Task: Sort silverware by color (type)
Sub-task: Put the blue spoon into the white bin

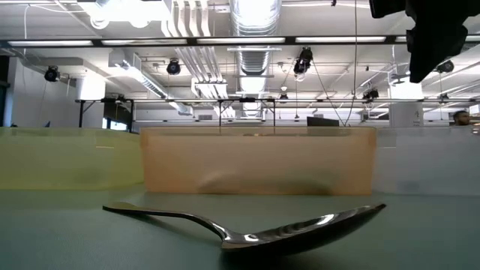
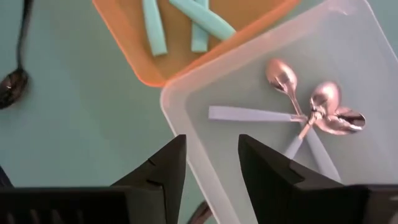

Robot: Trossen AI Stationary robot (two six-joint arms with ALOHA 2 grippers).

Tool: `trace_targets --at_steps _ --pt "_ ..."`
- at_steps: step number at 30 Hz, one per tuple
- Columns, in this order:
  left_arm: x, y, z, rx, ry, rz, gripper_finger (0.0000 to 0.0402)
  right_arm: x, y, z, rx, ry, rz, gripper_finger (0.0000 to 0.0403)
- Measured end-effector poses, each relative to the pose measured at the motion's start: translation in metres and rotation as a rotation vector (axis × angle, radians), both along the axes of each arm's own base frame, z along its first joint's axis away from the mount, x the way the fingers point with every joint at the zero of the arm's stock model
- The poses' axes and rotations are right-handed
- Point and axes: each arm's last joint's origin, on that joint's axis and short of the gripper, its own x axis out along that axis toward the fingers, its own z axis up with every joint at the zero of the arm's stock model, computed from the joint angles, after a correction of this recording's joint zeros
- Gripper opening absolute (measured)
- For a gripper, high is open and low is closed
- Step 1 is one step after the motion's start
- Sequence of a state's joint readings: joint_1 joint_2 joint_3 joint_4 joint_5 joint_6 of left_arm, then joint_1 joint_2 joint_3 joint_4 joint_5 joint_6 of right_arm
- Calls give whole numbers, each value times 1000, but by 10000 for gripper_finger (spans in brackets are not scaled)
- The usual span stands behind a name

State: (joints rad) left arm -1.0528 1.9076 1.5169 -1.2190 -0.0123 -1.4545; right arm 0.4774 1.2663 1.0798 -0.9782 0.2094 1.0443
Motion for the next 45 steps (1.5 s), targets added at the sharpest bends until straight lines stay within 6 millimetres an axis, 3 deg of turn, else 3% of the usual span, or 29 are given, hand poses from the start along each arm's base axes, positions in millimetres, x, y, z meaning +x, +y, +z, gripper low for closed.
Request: trace_targets --at_steps 6,11,17,27,32,39,45 --pt "3 -8 -26 -27 153 -347 154 2 1 1 11 -18 -6 137" --pt "14 -5 -46 -1 201 -469 147 2 1 1 19 -19 -28 137" --pt "16 5 -72 -8 180 -456 127 2 1 1 27 -26 -37 137" --pt "10 19 -95 -61 174 -465 107 3 2 1 34 -41 -40 137" --pt "11 20 -98 -87 166 -486 90 4 1 2 23 -52 -49 137" --pt "15 20 -98 -119 172 -433 12 5 1 2 -7 -79 -65 137" --pt "20 26 -88 -130 143 -343 5 8 2 4 12 -113 -66 137"
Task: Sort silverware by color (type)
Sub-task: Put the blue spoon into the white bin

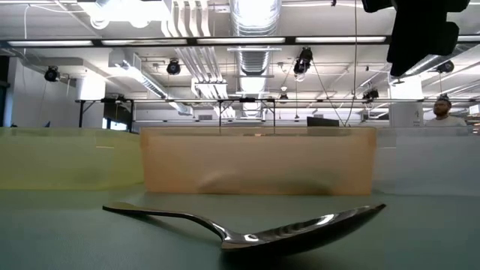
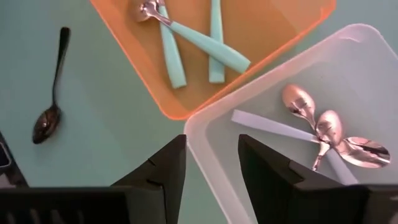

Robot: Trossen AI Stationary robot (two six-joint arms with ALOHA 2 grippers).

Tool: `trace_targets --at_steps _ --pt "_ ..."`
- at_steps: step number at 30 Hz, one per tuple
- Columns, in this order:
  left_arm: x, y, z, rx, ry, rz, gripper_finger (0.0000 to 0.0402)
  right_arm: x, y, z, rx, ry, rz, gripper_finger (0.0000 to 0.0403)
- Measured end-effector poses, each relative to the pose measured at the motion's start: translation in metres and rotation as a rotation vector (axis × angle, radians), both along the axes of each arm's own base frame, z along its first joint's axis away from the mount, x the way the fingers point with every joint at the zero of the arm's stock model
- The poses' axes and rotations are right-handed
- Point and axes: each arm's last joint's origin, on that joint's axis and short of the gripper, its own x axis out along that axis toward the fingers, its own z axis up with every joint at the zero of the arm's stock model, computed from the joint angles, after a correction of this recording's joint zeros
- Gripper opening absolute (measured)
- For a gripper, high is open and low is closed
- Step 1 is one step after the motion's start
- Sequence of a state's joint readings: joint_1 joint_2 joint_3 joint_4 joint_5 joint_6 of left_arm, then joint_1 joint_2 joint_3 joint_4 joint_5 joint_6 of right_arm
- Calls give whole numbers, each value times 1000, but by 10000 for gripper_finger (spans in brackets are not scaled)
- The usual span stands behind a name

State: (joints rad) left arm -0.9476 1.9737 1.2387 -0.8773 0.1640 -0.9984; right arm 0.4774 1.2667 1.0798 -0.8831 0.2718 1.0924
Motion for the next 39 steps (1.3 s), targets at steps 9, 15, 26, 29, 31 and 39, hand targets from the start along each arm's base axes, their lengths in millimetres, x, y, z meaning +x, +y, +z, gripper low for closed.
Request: trace_targets --at_steps 9,15,26,29,31,39 --pt "15 30 71 13 -392 260 1 9 4 5 51 -100 1 137" --pt "26 61 125 33 -806 533 1 17 8 11 92 -202 6 137" --pt "71 98 168 8 -1293 926 0 41 18 43 101 -629 66 137" --pt "86 105 176 -25 -1366 946 0 44 19 49 95 -693 80 137" --pt "93 109 181 -46 -1407 963 0 44 20 51 98 -712 82 137" --pt "113 128 195 -122 -1499 1010 0 47 20 49 84 -718 69 156"
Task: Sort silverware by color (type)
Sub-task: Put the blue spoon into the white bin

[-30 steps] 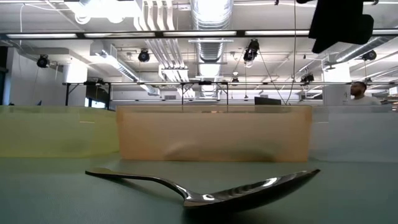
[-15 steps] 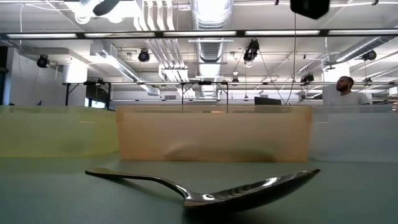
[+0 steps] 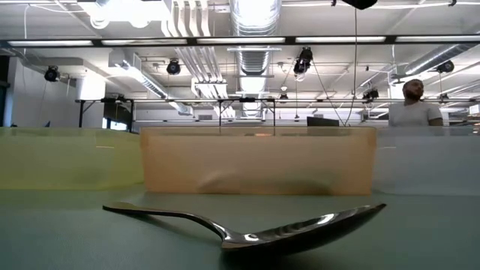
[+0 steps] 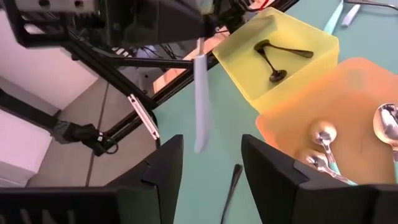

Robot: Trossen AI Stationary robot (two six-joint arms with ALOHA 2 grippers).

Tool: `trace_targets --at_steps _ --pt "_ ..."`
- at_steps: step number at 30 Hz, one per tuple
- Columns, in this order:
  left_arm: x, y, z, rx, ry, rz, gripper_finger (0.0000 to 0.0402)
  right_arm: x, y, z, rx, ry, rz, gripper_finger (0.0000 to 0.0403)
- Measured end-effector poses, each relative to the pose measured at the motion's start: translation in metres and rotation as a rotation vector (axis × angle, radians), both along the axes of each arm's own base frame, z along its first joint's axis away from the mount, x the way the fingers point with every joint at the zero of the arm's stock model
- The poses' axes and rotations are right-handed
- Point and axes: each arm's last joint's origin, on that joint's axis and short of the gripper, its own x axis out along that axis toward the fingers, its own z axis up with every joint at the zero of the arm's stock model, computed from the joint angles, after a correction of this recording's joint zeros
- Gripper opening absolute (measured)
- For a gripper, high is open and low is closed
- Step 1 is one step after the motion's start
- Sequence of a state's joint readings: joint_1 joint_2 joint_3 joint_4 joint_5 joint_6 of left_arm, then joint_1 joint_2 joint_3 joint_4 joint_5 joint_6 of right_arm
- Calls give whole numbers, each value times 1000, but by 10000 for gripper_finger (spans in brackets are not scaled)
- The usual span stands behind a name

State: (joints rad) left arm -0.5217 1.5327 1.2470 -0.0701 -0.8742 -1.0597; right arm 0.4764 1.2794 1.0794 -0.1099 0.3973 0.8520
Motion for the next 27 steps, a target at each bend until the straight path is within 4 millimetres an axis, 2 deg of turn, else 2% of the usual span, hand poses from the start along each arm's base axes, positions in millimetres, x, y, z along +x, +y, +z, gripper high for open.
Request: trace_targets --at_steps 10,17,27 --pt "7 8 3 1 -26 1 0 21 -1 -17 -39 1 -15 157" --pt "9 8 0 4 -17 4 0 28 -11 -15 -29 -25 -51 155" --pt "13 13 1 7 -30 17 0 31 -15 -12 -25 -63 -54 155"
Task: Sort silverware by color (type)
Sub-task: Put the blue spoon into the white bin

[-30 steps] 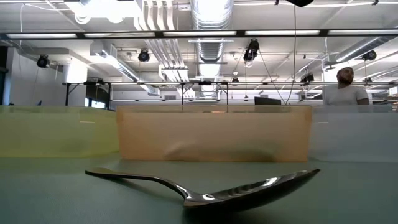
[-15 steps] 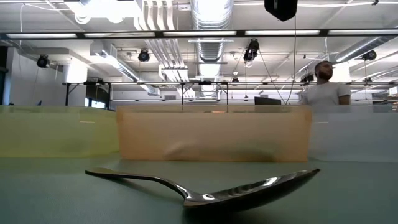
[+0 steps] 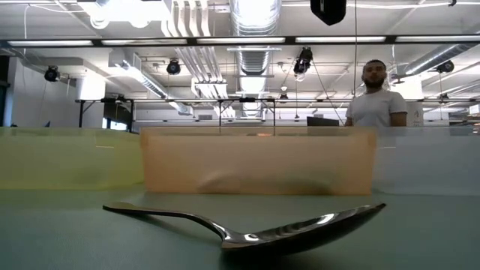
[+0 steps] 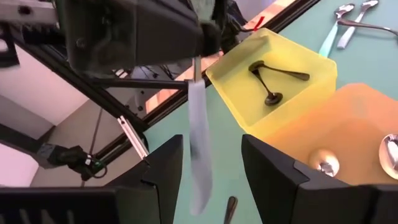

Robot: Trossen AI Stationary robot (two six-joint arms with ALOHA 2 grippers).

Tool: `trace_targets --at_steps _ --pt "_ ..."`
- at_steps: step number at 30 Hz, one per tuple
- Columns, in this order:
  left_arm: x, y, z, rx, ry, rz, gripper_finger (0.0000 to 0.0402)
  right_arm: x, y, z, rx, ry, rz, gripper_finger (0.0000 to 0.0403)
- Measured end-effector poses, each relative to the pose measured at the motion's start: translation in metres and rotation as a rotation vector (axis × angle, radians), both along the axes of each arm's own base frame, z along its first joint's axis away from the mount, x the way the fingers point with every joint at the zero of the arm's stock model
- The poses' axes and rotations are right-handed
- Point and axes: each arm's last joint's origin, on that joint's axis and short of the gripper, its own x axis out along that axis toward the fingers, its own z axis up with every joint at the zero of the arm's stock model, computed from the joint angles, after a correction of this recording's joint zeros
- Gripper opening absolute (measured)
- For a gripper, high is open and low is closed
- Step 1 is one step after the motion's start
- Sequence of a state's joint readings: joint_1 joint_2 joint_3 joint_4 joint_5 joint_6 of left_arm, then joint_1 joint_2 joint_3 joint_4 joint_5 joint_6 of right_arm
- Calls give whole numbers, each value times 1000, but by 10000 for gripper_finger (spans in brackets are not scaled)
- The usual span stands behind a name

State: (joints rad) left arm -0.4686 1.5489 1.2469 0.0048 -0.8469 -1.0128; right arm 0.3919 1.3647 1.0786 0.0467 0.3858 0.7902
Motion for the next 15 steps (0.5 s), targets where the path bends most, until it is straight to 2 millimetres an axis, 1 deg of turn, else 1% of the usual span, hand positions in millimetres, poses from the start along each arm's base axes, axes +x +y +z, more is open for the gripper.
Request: trace_targets --at_steps 5,8,11,15 --pt "5 3 -4 2 3 11 0 1 0 3 -14 -32 6 155" --pt "7 4 -2 10 4 13 0 2 -1 4 -16 -38 5 147" --pt "8 5 3 30 1 11 0 2 -2 4 -28 -34 3 126" --pt "9 6 10 55 0 1 0 3 -6 4 -39 -35 -6 78"
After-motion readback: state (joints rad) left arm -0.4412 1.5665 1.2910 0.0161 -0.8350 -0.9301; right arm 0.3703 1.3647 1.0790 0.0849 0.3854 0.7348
